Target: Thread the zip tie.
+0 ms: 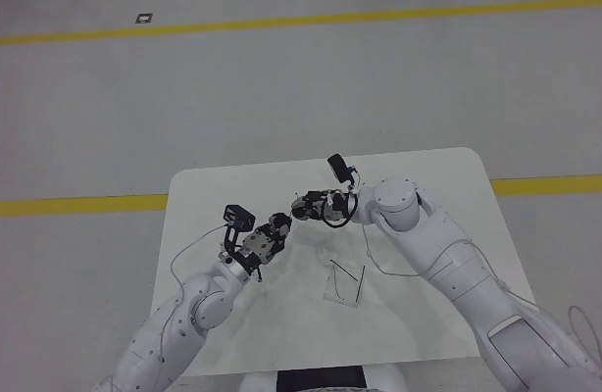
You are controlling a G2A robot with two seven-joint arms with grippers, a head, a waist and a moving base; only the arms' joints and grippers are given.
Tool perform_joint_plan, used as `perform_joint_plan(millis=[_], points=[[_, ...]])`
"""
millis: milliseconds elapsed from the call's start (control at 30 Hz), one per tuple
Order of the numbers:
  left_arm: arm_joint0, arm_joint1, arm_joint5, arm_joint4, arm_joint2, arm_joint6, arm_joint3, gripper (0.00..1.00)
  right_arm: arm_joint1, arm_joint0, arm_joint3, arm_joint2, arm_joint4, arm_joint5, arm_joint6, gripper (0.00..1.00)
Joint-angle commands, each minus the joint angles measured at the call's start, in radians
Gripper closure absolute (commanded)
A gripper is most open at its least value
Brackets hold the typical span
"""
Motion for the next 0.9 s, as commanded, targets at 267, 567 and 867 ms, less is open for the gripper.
perform_joint_plan(millis=[267, 567, 867], points=[[0.009, 0.0, -0.018, -0.006, -0.014, -0.001, -0.004, 1.0, 0.0, 0.0, 0.0, 0.0, 0.0, 0.0, 0.0, 0.42], [0.024, 0.003, -0.03, -0.013, -0.034, -0.002, -0.01, 1.0, 0.0, 0.0, 0.0, 0.0, 0.0, 0.0, 0.0, 0.0], [0.056, 0.034, -0.037, -0.235, -0.066, -0.096, -0.094, 1.0, 0.0, 0.0, 0.0, 0.0, 0.0, 0.0, 0.0, 0.0]])
